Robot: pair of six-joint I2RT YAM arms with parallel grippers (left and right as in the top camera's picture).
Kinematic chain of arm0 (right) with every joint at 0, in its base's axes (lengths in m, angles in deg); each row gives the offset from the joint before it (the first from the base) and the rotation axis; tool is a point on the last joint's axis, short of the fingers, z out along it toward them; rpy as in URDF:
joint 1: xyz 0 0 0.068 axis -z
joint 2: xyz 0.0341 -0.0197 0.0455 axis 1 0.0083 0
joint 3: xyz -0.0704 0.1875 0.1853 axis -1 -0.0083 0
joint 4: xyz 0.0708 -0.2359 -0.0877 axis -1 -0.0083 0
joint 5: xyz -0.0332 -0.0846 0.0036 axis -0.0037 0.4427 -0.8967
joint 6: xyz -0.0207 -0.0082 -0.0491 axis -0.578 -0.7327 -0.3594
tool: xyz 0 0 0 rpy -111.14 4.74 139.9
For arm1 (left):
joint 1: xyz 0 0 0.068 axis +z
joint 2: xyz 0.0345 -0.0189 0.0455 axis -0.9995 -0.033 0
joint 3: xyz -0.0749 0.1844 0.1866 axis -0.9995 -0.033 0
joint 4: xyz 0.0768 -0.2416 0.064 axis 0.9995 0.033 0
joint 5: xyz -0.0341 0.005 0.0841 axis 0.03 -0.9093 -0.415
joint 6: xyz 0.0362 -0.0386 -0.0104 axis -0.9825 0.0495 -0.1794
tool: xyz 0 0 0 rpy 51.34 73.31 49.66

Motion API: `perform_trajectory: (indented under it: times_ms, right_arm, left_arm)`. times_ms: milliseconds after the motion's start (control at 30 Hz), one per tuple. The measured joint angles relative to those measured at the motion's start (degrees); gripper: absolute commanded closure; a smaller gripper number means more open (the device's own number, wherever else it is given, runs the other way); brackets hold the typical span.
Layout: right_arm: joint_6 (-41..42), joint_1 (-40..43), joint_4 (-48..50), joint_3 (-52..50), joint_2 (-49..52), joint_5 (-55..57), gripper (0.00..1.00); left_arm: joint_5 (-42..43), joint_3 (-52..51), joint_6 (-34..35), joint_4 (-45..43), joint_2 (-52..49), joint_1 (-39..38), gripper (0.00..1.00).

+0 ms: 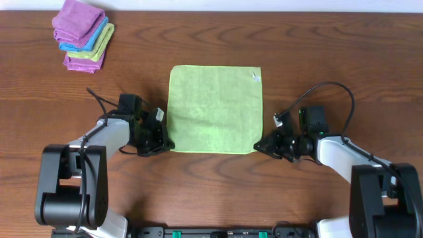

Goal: Fold the cloth
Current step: 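Lift the near edge with both grippers and fold it toward the far edge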

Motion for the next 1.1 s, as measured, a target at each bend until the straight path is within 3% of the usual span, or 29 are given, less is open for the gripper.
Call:
perform_trajectory:
  times_ms: [267, 700, 900, 1100]
  right_arm:
    - [0.7, 0.5, -1.6, 7.4, 0.0, -3.2, 0.98]
    - [2.6, 0.5, 2.2, 18.6, 0.0, 7.0, 0.99]
    - [4.5, 0.5, 7.6, 20.2, 4.7, 8.3, 0.98]
    - [5.8, 0.5, 8.3, 27.7, 13.9, 8.9, 0.99]
  left_arm:
    - [-0.3, 2.8, 1.6, 2.4, 5.6, 0.0, 0.94]
    - [-0.6, 8.8, 10.5, -14.1, 9.4, 0.0, 0.94]
    - [-0.7, 9.3, 13.8, -21.6, 5.4, 0.0, 0.94]
    - [-0.7, 16.5, 15.1, -22.3, -4.5, 0.1, 0.94]
